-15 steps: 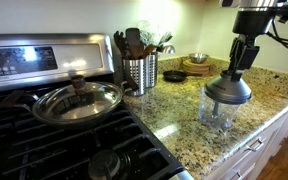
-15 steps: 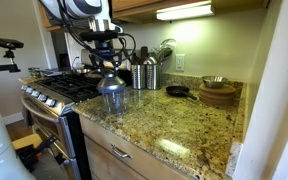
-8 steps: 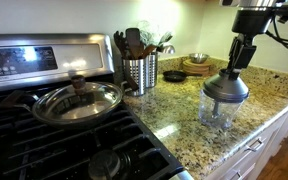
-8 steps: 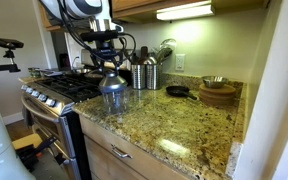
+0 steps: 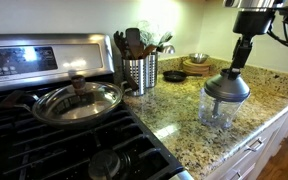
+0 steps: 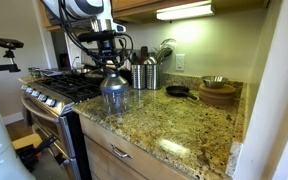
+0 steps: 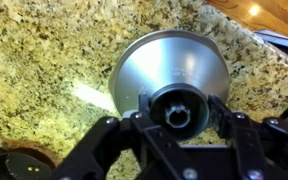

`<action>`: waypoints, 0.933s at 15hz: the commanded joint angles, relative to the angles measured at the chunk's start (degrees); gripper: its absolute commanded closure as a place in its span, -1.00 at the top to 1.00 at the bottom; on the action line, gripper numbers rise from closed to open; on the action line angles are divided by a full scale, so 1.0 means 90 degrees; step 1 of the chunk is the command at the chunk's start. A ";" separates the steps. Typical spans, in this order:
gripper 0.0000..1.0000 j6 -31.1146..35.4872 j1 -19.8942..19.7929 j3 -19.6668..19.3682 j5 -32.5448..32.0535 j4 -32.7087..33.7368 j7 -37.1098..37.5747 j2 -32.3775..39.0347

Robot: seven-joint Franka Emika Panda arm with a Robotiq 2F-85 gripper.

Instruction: Put the slicer in the container then put the grey cover on top of the container

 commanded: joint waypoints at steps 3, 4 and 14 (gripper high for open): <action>-0.30 -0.0073 -0.0103 -0.0031 0.0096 0.0087 0.0271 0.0076; -0.30 -0.0069 -0.0108 -0.0036 0.0099 0.0087 0.0283 0.0087; -0.30 -0.0060 -0.0135 -0.0076 0.0162 0.0197 0.0233 0.0258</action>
